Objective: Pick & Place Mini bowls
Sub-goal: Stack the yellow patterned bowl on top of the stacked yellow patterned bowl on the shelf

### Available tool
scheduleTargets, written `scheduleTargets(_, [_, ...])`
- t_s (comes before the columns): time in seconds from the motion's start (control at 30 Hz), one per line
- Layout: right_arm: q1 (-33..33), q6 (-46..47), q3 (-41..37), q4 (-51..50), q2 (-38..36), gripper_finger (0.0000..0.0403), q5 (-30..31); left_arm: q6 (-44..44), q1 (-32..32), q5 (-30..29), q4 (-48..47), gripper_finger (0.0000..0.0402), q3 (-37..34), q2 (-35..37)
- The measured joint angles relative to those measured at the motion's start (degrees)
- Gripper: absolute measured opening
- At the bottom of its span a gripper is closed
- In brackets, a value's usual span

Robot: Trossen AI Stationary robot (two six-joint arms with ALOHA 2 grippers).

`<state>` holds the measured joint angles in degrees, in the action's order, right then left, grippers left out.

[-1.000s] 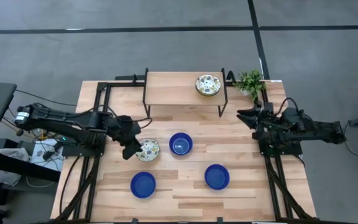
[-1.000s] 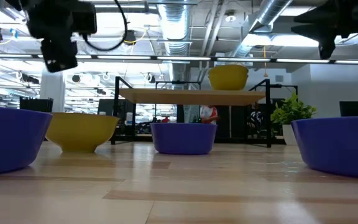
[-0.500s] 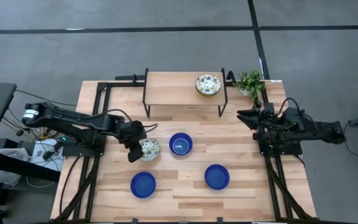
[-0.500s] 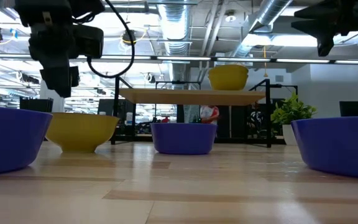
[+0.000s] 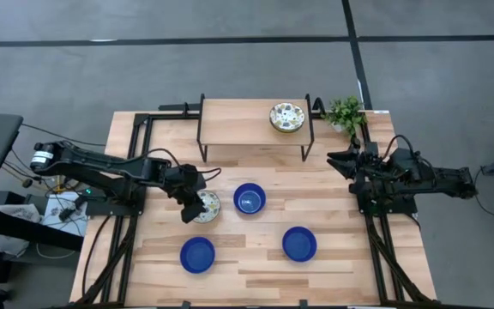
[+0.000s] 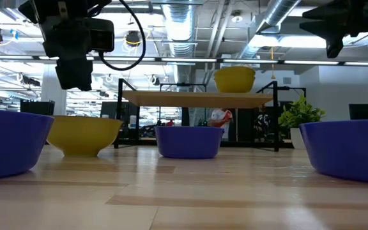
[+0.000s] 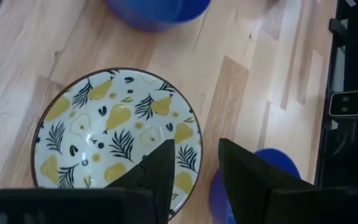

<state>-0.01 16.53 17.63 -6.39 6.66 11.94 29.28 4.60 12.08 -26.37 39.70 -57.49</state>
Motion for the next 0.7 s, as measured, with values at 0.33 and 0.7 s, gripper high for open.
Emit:
scheduleTargets(0.33, [0.00, -0.02, 0.02, 0.00, 0.00, 0.0107, 0.00, -0.19, 0.55, -0.44, 0.74, 0.0209, 0.00, 0.00])
scheduleTargets(0.7, [0.00, -0.02, 0.04, -0.02, 0.00, 0.0107, 0.02, 5.96, 0.49, -1.10, 6.02, 0.0282, -0.04, 0.00])
